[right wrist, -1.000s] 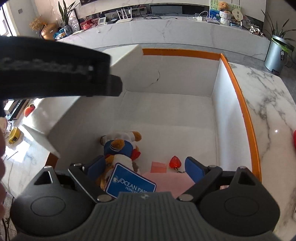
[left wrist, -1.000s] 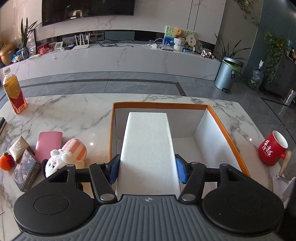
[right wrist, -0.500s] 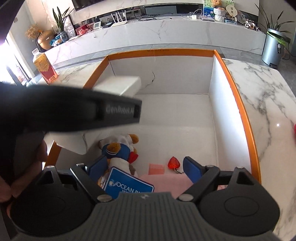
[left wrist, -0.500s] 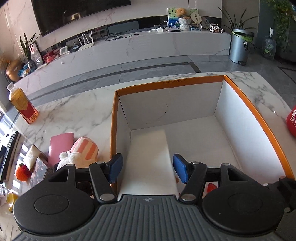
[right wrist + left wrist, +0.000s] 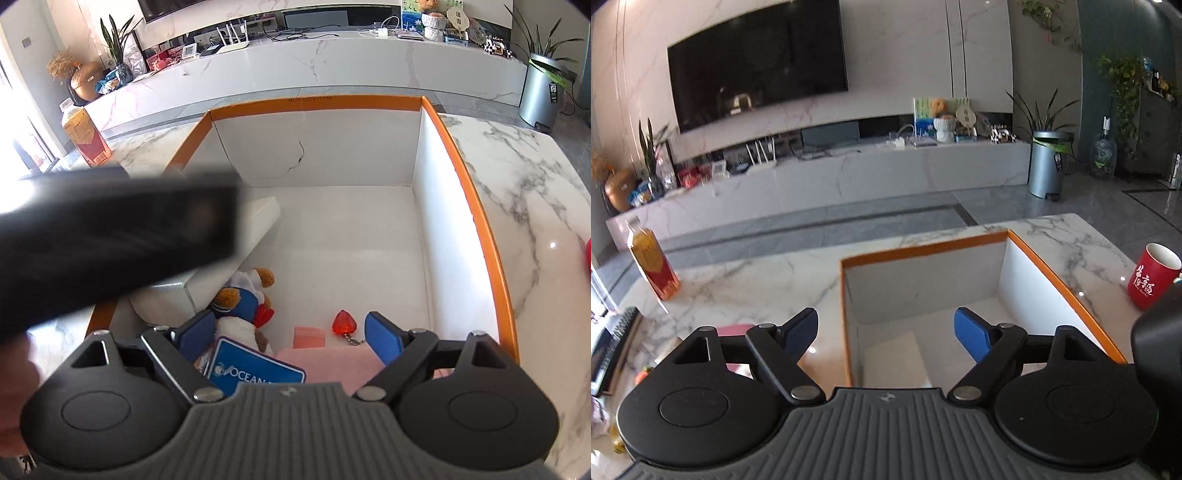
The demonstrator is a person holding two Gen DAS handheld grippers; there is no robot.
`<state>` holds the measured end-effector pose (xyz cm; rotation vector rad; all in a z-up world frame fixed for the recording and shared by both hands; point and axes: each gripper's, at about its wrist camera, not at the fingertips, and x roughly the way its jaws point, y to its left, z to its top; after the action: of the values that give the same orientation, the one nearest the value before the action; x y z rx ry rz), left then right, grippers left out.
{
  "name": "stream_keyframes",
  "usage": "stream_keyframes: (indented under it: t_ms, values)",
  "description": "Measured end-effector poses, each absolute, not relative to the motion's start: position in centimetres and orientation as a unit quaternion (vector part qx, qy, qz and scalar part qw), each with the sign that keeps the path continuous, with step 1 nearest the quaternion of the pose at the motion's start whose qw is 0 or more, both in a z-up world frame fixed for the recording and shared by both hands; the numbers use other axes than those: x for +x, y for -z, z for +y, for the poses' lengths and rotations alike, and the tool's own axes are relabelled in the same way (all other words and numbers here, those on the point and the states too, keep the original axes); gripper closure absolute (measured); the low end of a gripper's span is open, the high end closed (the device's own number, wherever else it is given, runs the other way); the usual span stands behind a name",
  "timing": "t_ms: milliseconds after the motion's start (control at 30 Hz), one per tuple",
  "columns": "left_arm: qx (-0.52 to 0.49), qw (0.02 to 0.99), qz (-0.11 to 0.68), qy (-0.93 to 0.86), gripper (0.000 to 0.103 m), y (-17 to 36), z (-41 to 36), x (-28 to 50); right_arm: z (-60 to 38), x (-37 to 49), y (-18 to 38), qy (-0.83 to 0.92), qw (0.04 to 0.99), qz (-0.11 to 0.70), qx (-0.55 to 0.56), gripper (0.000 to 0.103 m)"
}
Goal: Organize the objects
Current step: 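Carry the white rectangular box into the orange box and open the left gripper, then withdraw the left gripper from the box while right gripper moves toward the panda plush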
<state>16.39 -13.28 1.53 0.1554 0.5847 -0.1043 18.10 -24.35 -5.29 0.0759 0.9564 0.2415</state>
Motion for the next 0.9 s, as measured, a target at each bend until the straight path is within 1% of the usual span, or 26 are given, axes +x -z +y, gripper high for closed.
stream_keyframes:
  t_ms: [67,167,333,367,467,500,533,600,633,667,733,767,800,900]
  values:
    - [0.084,0.954,0.285,0.041,0.007,-2.2,-11.9,15.3,-24.5,18.1,5.3,-0.116,0.879,0.461,0.042,0.014]
    - [0.061,0.951,0.302,0.034,0.007,-2.5,-8.8,13.7,-24.9,18.2,5.3,-0.118,0.877,0.463,0.058,0.014]
    - [0.035,0.945,0.325,0.001,0.007,-0.5,-4.2,11.0,-26.2,18.0,4.7,-0.119,0.878,0.453,0.099,0.015]
    - [0.031,0.944,0.329,-0.002,0.007,0.2,-3.5,10.5,-26.0,17.9,4.1,-0.123,0.884,0.440,0.102,0.017]
    - [0.033,0.938,0.346,-0.005,0.007,1.8,-2.3,10.0,-25.5,16.6,2.2,-0.157,0.896,0.404,0.101,0.034]
    - [0.039,0.937,0.348,-0.006,0.007,2.0,-2.1,9.9,-25.0,16.3,1.7,-0.174,0.896,0.397,0.098,0.038]
    - [0.043,0.936,0.349,-0.008,0.007,2.3,-1.9,9.9,-24.5,16.1,1.4,-0.191,0.893,0.397,0.095,0.048]
    - [0.044,0.935,0.351,-0.012,0.007,2.4,-1.5,10.0,-23.3,16.0,1.2,-0.218,0.882,0.409,0.085,0.077]
    - [0.041,0.936,0.351,-0.010,0.007,2.5,-1.2,9.9,-22.6,15.9,1.2,-0.227,0.878,0.416,0.072,0.083]
    - [0.036,0.935,0.353,-0.008,0.007,2.7,-1.0,10.0,-21.9,16.0,1.3,-0.227,0.876,0.421,0.061,0.087]
    - [0.027,0.932,0.360,-0.005,0.007,3.2,-0.4,9.8,-21.1,16.3,1.7,-0.218,0.875,0.430,0.044,0.089]
    - [0.023,0.931,0.366,-0.005,0.007,3.4,-0.1,9.8,-20.7,16.7,2.1,-0.219,0.871,0.438,0.037,0.096]
    - [0.020,0.929,0.371,-0.006,0.007,3.7,0.2,9.9,-20.4,17.1,2.5,-0.218,0.868,0.445,0.036,0.098]
    - [0.014,0.925,0.380,-0.013,0.007,4.1,0.9,9.9,-19.4,18.3,3.1,-0.198,0.871,0.449,0.019,0.099]
